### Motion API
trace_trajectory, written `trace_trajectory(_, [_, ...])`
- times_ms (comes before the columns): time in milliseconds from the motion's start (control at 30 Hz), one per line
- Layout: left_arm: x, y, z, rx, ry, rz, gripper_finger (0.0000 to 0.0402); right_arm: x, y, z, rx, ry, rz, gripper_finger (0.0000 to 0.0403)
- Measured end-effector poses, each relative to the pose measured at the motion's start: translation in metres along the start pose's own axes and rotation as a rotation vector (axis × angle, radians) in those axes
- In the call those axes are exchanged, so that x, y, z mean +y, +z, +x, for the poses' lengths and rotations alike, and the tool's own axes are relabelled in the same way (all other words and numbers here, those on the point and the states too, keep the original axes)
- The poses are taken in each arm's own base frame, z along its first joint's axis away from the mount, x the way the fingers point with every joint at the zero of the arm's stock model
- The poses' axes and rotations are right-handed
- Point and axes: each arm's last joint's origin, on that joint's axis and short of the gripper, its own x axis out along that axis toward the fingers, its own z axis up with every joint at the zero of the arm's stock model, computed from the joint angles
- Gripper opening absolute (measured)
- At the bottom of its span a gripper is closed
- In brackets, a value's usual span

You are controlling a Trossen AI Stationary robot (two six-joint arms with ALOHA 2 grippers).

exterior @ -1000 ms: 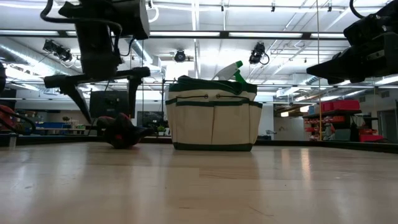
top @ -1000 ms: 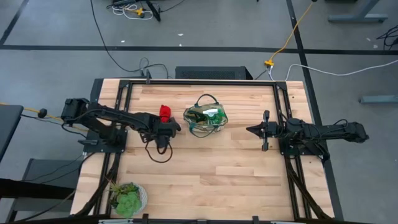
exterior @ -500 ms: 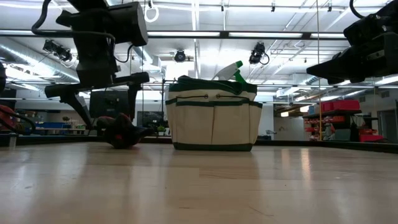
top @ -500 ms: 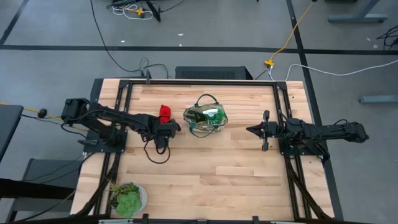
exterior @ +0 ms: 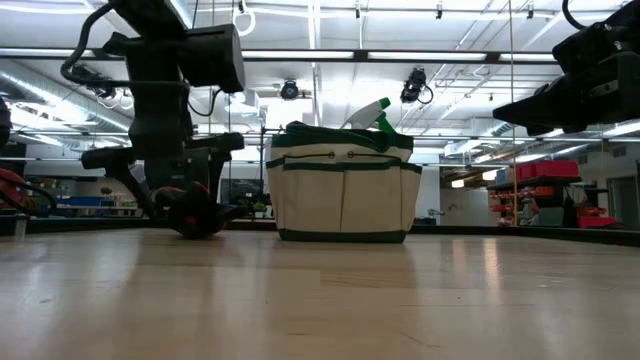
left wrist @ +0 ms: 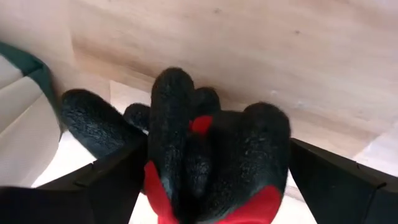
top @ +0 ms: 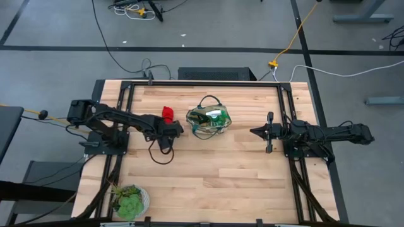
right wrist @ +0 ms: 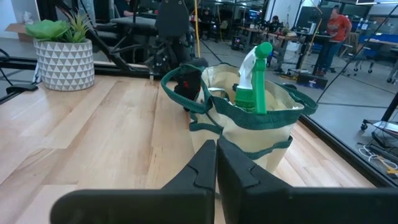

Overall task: Pick & Place Garden tools in Gardening bag
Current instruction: Put the red gloves into the gardening bag

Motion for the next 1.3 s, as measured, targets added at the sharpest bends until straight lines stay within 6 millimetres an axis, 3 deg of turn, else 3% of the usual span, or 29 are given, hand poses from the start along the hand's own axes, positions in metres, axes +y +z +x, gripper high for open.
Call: trace_trajectory(1300, [0.0039, 0.0016, 0.0032, 0.031, 0.033, -0.018, 0.0157, 0.0000, 0.0000, 0.0000, 0.000, 0.000, 0.000, 0.0016])
